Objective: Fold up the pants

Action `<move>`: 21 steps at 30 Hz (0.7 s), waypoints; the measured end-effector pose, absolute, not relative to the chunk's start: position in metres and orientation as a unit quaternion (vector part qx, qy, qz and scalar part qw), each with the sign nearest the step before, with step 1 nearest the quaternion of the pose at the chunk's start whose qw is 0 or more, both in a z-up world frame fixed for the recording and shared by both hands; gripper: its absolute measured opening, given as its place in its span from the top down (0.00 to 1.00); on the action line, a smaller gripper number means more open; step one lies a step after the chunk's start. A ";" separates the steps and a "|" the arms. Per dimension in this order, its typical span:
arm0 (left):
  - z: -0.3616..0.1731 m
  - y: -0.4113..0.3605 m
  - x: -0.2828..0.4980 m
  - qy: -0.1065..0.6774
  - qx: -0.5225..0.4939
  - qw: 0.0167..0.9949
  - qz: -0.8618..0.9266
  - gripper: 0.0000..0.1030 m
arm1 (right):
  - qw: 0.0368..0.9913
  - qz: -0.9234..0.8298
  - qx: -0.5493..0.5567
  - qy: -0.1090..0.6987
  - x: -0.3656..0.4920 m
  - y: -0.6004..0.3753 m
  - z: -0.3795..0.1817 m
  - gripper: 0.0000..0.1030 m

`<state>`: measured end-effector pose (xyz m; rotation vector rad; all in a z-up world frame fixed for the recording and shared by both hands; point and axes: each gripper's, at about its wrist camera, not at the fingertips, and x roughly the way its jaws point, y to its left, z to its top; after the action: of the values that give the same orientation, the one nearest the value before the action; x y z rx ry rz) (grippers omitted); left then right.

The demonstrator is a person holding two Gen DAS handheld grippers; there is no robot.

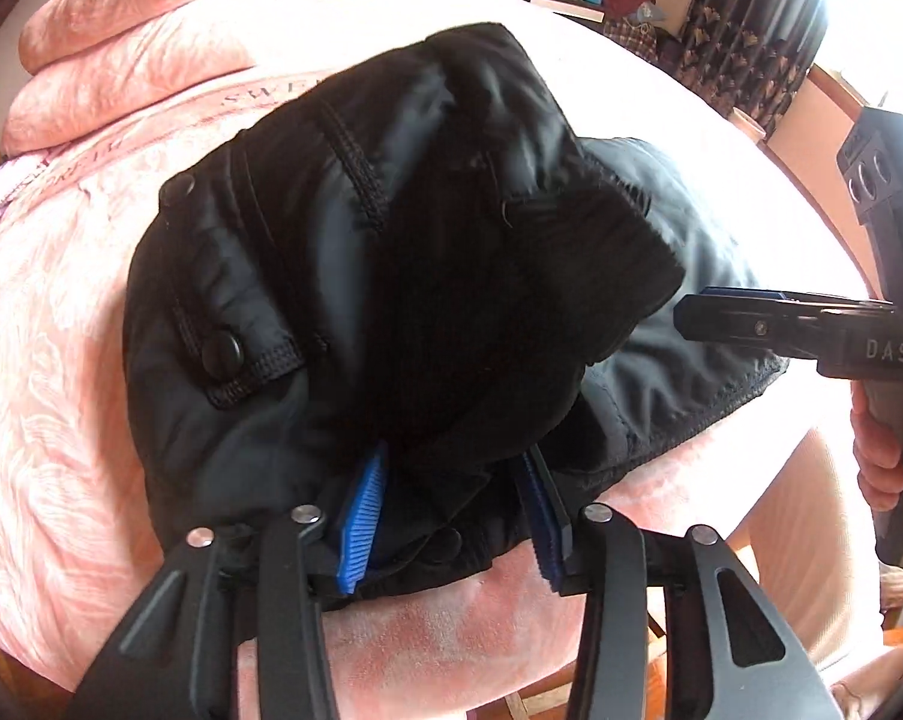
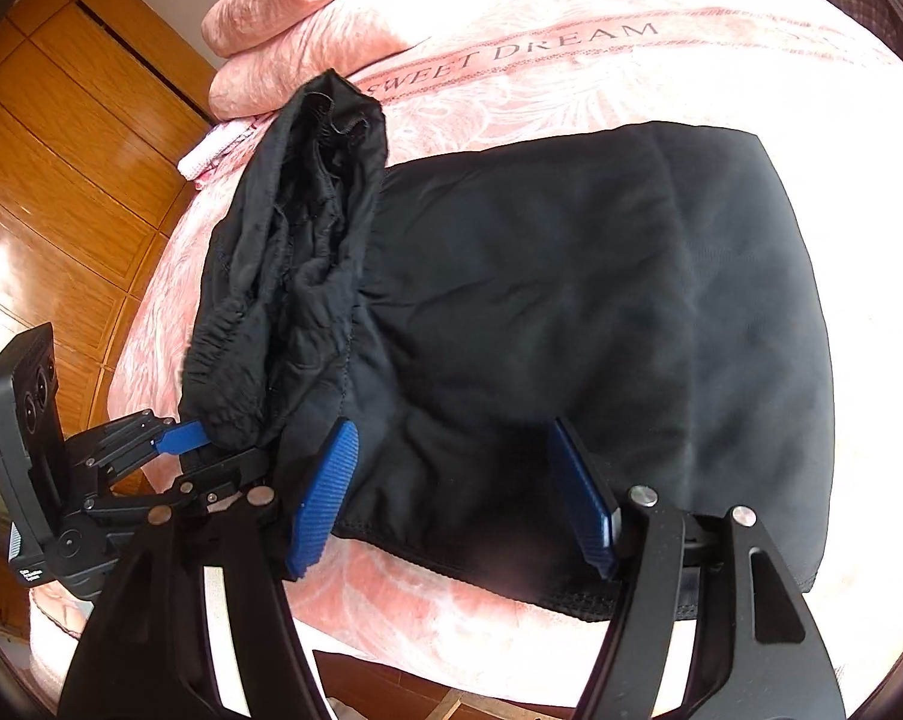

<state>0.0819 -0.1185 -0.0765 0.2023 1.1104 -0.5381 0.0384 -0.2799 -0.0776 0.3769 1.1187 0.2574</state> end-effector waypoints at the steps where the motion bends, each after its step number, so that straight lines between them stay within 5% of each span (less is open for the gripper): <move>1: -0.072 -0.118 0.083 0.522 0.085 0.810 -0.255 0.40 | 0.824 0.120 0.174 0.526 0.039 -0.280 -0.077 0.36; 7: -0.036 -0.089 0.091 0.492 0.027 0.840 -0.226 0.11 | 0.835 0.111 0.147 0.518 0.038 -0.275 -0.070 0.35; 12: -0.050 -0.058 0.115 0.507 0.010 0.852 -0.133 0.11 | 0.839 0.114 0.142 0.513 0.040 -0.272 -0.065 0.33; 15: -0.084 -0.058 0.118 0.541 0.019 0.834 -0.103 0.24 | 0.836 0.105 0.137 0.521 0.041 -0.271 -0.066 0.33; 21: -0.110 -0.048 0.117 0.555 0.006 0.826 -0.098 0.12 | 0.832 0.094 0.103 0.537 0.042 -0.268 -0.085 0.32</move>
<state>0.1174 -0.0482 -0.1098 0.0127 1.1803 -0.2081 0.0416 -0.2677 -0.0853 0.2184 1.1391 0.2001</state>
